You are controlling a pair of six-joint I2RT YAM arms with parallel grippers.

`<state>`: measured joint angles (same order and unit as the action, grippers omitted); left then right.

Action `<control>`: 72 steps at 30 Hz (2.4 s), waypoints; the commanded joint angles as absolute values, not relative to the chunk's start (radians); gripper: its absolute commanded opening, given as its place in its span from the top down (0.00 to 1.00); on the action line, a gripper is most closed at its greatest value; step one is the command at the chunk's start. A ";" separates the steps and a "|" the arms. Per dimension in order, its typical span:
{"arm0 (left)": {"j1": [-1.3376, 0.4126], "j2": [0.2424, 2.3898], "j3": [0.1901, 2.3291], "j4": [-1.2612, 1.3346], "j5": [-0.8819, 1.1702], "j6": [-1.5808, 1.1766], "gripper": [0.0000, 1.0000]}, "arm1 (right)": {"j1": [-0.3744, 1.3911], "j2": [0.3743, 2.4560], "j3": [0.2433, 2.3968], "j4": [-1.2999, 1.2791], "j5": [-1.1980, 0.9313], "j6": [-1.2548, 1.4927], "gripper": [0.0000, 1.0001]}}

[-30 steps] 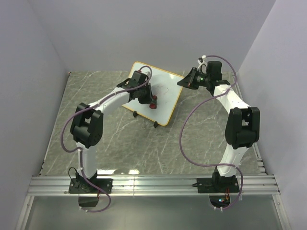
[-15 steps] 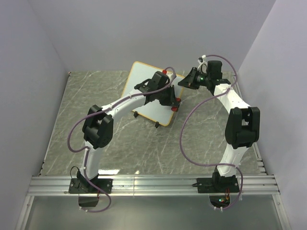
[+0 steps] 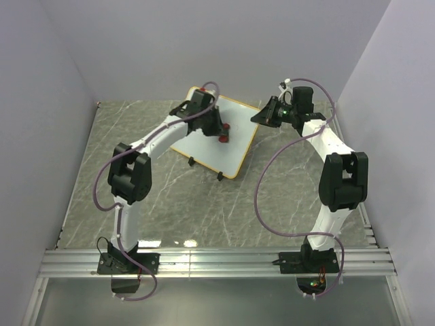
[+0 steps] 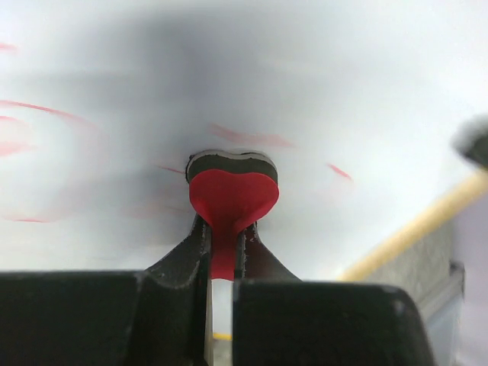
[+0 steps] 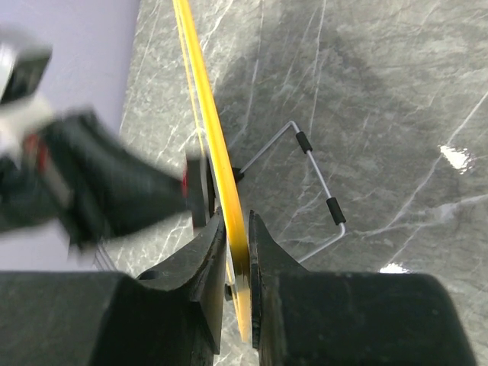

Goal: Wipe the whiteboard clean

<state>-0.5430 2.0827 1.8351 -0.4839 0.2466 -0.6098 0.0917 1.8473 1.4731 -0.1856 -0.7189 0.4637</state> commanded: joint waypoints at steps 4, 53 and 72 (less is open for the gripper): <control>-0.465 2.124 1.844 -0.540 0.092 -0.580 1.00 | 0.143 1.822 1.434 -0.321 -0.663 0.417 1.00; -0.566 2.289 2.198 -0.631 0.308 -0.480 1.00 | 0.213 1.847 1.450 -0.380 -0.617 0.370 1.00; -0.462 2.228 1.993 -0.733 0.106 -0.520 1.00 | 0.235 1.819 1.433 -0.391 -0.601 0.359 1.00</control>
